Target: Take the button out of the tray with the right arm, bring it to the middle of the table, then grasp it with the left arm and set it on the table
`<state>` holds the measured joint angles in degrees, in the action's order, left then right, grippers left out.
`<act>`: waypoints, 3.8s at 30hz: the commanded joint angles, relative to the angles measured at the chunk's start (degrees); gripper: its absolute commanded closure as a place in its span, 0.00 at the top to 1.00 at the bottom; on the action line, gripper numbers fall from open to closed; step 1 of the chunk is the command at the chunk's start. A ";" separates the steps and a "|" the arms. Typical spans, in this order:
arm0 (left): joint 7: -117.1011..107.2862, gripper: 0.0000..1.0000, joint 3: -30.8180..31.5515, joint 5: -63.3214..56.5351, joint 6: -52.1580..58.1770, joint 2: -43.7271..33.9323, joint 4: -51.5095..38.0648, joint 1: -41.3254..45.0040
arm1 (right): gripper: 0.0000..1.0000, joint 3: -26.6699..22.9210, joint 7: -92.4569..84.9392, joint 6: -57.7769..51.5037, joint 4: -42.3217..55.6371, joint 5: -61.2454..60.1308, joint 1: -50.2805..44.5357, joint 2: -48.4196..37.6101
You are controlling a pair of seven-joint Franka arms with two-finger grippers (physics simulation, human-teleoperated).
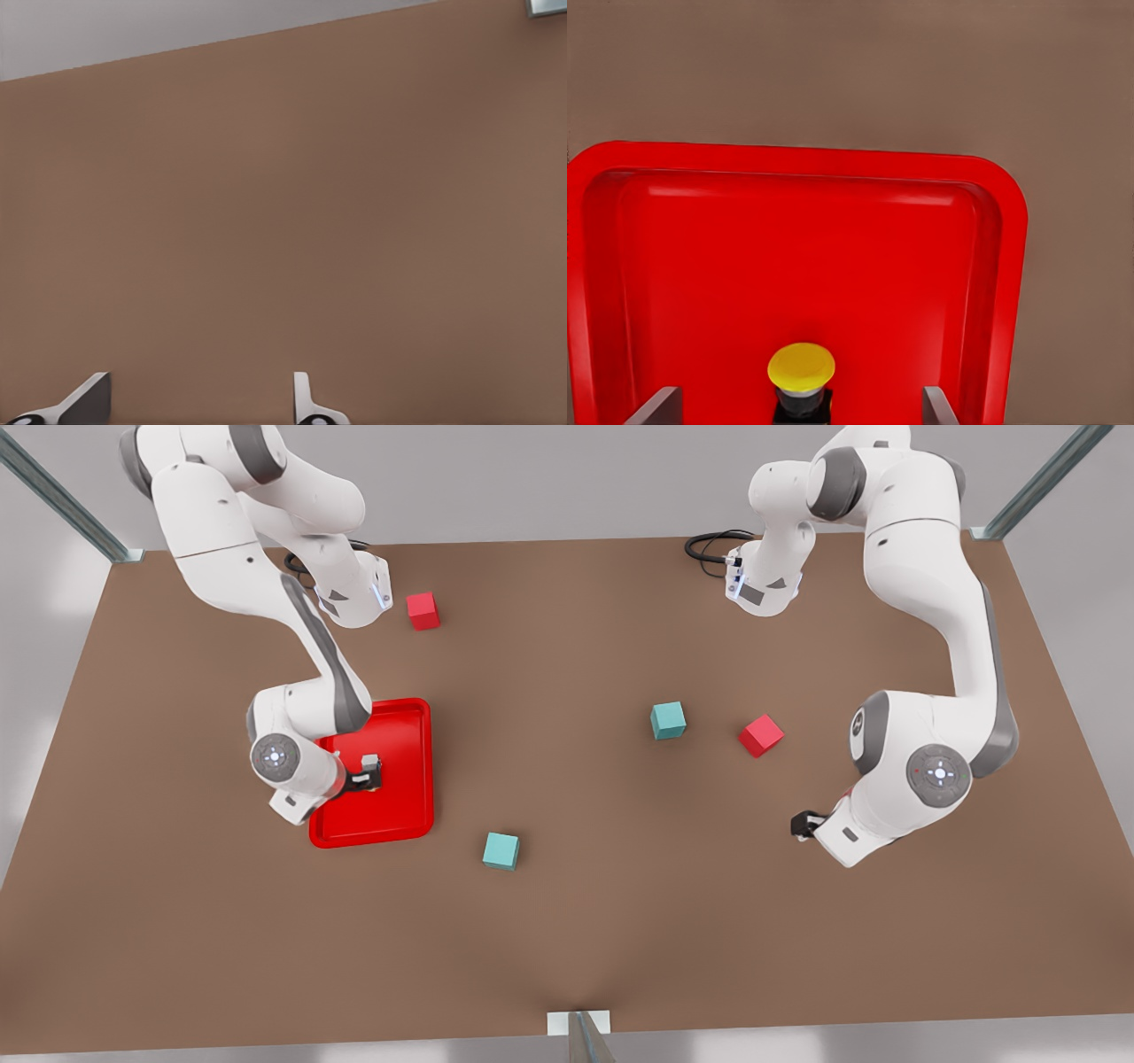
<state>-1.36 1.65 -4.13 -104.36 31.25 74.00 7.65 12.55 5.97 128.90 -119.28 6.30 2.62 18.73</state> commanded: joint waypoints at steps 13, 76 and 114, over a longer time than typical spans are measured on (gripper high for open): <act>-0.57 1.00 -0.07 -0.27 -0.40 0.04 2.64 0.00 | 1.00 1.96 0.88 10.05 -5.52 2.67 3.00 1.74; -0.57 1.00 -0.07 -1.50 -0.05 -0.22 2.81 0.00 | 0.55 3.45 1.24 14.36 -13.08 3.28 3.88 2.10; 0.39 1.00 -0.15 -2.90 0.30 -0.49 3.60 -1.93 | 1.00 -32.15 43.60 18.05 69.98 -56.57 -53.60 45.43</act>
<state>-1.22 1.49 -6.73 -104.25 30.86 77.64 5.76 -19.69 26.55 129.66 -49.90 -46.35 -51.23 64.08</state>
